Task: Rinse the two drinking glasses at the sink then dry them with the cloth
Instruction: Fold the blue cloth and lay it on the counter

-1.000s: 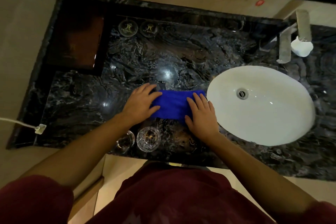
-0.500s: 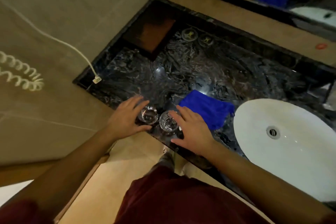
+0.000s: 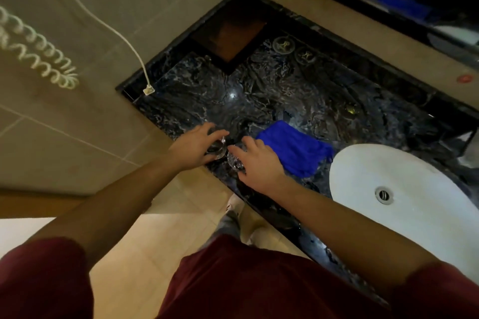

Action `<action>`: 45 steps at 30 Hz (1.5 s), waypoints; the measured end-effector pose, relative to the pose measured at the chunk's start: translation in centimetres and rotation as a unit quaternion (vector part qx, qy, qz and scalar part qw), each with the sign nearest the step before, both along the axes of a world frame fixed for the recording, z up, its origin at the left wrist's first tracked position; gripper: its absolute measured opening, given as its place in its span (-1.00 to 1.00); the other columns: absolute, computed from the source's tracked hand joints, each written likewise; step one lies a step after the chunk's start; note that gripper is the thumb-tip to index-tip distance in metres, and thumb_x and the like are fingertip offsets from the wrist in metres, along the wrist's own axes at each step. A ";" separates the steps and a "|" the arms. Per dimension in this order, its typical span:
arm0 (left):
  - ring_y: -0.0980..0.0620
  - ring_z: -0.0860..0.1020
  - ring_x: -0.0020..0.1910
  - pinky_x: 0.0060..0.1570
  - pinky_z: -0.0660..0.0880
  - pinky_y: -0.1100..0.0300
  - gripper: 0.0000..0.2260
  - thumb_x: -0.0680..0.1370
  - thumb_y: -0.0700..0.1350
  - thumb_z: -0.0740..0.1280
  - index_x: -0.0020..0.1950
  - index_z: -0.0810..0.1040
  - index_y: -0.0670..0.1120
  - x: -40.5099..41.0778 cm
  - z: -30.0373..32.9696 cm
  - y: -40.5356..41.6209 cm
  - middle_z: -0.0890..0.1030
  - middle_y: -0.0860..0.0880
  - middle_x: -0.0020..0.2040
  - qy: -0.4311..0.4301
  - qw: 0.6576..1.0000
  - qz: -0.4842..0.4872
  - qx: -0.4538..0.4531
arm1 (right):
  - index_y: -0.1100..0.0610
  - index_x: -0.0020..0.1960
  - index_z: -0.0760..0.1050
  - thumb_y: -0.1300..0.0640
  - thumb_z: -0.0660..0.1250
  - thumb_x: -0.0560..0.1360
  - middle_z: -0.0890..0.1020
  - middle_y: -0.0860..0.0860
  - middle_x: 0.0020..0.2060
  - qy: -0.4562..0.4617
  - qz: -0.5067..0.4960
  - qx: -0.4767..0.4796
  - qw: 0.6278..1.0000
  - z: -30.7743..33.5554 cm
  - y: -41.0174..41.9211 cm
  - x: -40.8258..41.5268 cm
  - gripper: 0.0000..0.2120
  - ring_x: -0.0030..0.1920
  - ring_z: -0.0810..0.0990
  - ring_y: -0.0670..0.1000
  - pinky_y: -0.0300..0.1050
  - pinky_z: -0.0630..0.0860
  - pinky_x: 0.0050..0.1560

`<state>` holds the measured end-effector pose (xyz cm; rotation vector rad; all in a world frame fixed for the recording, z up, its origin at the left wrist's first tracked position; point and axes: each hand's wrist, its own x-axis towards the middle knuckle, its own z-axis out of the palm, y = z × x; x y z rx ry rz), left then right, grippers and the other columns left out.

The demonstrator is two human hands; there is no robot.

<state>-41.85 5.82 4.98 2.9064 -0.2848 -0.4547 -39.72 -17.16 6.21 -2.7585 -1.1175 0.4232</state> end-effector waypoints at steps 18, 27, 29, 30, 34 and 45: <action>-0.13 0.58 0.11 0.11 0.57 -0.03 -0.29 0.41 0.06 0.60 0.50 0.39 0.11 25.9 8.8 -1.5 0.45 -0.11 0.25 -0.060 0.996 -0.034 -0.053 | -0.07 0.47 0.37 -0.24 0.48 0.36 0.43 0.09 0.22 -0.060 -0.292 0.076 0.951 7.0 -8.4 19.2 -0.26 0.21 0.52 0.19 0.06 0.61 0.00; -0.15 0.52 0.24 0.22 0.52 -0.01 -0.28 0.44 0.03 0.58 0.53 0.36 0.12 41.7 6.6 -4.1 0.43 -0.12 0.31 -0.022 0.992 -0.101 -0.069 | -0.01 0.56 0.29 -0.23 0.49 0.43 0.40 0.09 0.35 -0.058 -0.403 0.081 0.910 4.8 -6.5 32.1 -0.20 0.34 0.46 0.17 0.12 0.63 0.09; -0.15 0.51 0.26 0.22 0.49 0.03 -0.27 0.44 0.03 0.58 0.54 0.35 0.12 44.1 5.5 -4.2 0.43 -0.12 0.33 -0.012 0.991 -0.112 -0.074 | -0.01 0.56 0.30 -0.20 0.52 0.42 0.41 0.08 0.34 -0.050 -0.412 0.070 0.907 4.0 -5.7 34.3 -0.19 0.33 0.47 0.17 0.13 0.63 0.10; -0.16 0.50 0.27 0.22 0.48 0.04 -0.27 0.44 0.02 0.58 0.55 0.34 0.11 45.4 4.8 -4.2 0.43 -0.13 0.33 -0.007 0.990 -0.117 -0.078 | -0.01 0.57 0.30 -0.18 0.52 0.42 0.41 0.08 0.34 -0.044 -0.421 0.063 0.904 3.4 -5.2 35.6 -0.19 0.33 0.47 0.18 0.13 0.63 0.11; -0.16 0.47 0.34 0.25 0.45 0.05 -0.27 0.45 -0.03 0.58 0.55 0.33 0.09 47.2 3.1 -5.1 0.42 -0.13 0.37 0.008 0.986 -0.139 -0.088 | -0.03 0.57 0.29 -0.13 0.53 0.42 0.40 0.10 0.35 -0.020 -0.418 0.040 0.907 2.4 -3.9 37.8 -0.20 0.34 0.46 0.20 0.14 0.60 0.16; -0.18 0.41 0.40 0.27 0.52 -0.15 -0.31 0.47 -0.03 0.54 0.54 0.33 0.12 49.7 0.9 -6.7 0.36 -0.14 0.45 0.033 0.980 -0.187 -0.061 | 0.04 0.59 0.27 -0.09 0.50 0.45 0.36 0.13 0.43 -0.002 -0.410 -0.009 0.912 0.5 -2.7 39.4 -0.21 0.39 0.42 0.23 0.14 0.55 0.17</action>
